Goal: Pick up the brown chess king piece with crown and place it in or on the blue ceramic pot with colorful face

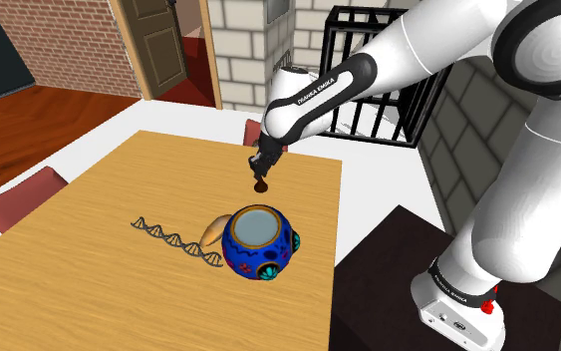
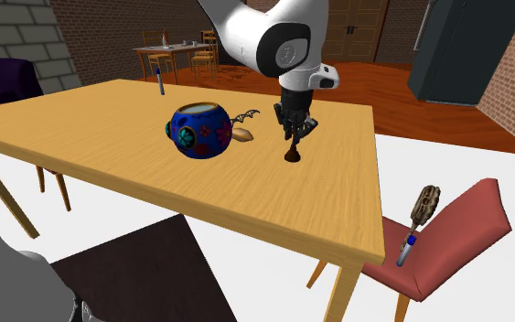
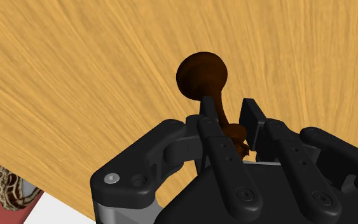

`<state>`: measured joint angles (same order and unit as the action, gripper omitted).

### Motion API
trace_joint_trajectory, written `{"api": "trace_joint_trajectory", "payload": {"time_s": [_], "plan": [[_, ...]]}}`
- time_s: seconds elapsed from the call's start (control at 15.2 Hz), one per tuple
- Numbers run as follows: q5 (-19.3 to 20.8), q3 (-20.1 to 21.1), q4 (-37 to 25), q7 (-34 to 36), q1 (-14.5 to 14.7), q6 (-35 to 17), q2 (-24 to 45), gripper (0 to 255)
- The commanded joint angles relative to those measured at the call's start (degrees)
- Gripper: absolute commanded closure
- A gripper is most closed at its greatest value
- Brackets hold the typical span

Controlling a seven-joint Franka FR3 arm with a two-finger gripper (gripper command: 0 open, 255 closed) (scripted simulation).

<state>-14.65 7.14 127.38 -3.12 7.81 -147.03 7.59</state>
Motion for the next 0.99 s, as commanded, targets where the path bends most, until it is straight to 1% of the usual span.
{"api": "trace_joint_trajectory", "payload": {"time_s": [0.0, 0.13, 0.92], "plan": [[0.0, 0.0, 0.0, 0.0, 0.0, 0.0, 0.0, 255], [0.0, 0.0, 0.0, 0.0, 0.0, 0.0, 0.1, 255], [1.5, -0.4, -3.3, 2.1, -0.2, 8.7, -5.4, 255]]}}
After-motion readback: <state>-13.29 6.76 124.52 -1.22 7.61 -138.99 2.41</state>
